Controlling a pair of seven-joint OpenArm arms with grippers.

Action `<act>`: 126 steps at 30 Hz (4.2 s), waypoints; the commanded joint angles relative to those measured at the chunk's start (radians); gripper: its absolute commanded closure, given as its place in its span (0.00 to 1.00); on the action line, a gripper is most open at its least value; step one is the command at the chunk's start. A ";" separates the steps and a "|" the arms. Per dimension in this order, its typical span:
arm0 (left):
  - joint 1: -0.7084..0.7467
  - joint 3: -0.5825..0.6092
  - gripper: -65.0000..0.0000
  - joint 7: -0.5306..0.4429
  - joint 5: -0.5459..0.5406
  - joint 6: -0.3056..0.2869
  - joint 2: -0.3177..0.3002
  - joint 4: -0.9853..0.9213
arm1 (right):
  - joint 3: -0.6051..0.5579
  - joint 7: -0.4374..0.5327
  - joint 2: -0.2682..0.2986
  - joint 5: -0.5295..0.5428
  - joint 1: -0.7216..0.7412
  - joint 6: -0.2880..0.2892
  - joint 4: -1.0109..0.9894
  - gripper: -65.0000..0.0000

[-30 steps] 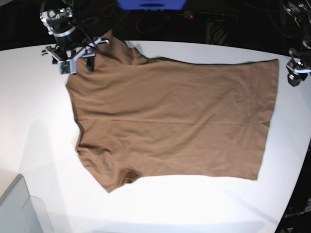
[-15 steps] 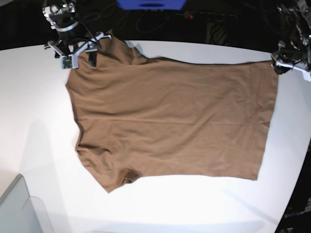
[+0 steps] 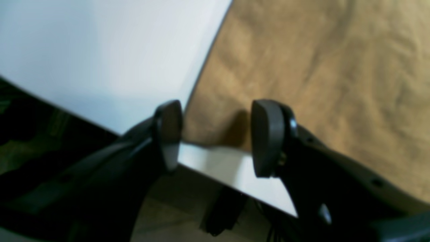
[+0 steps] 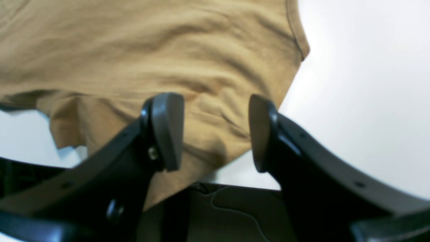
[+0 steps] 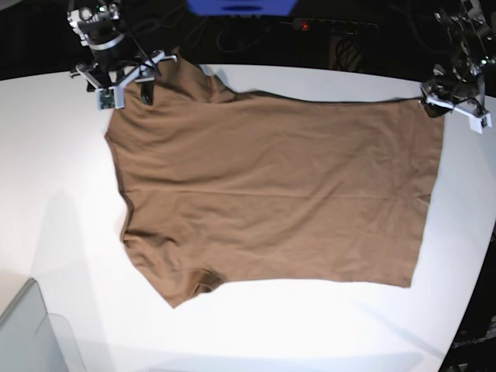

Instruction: Layout the t-shirt on the table in an organized manner, then fold the t-shirt properly

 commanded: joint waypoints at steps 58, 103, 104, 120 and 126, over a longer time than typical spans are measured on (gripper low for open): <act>0.046 0.034 1.00 -0.006 -0.010 -0.002 0.035 0.137 | 0.011 0.028 -0.074 0.000 -0.056 0.006 -0.113 0.52; -0.162 -0.050 1.00 0.002 -0.002 -0.001 0.039 0.112 | 0.049 0.019 -0.073 0.000 0.283 0.008 -0.013 1.00; -0.172 -0.050 1.00 0.002 -0.002 -0.001 0.039 0.108 | 0.049 0.019 -0.065 0.000 0.297 0.008 -0.024 1.00; -0.326 -0.045 1.00 0.002 -0.001 0.005 0.038 0.103 | 0.040 0.019 -0.032 0.001 0.467 0.011 -0.174 1.00; -0.361 -0.047 1.00 0.002 -0.001 0.008 0.038 0.037 | 0.040 0.019 -0.032 0.001 0.535 0.012 -0.239 1.00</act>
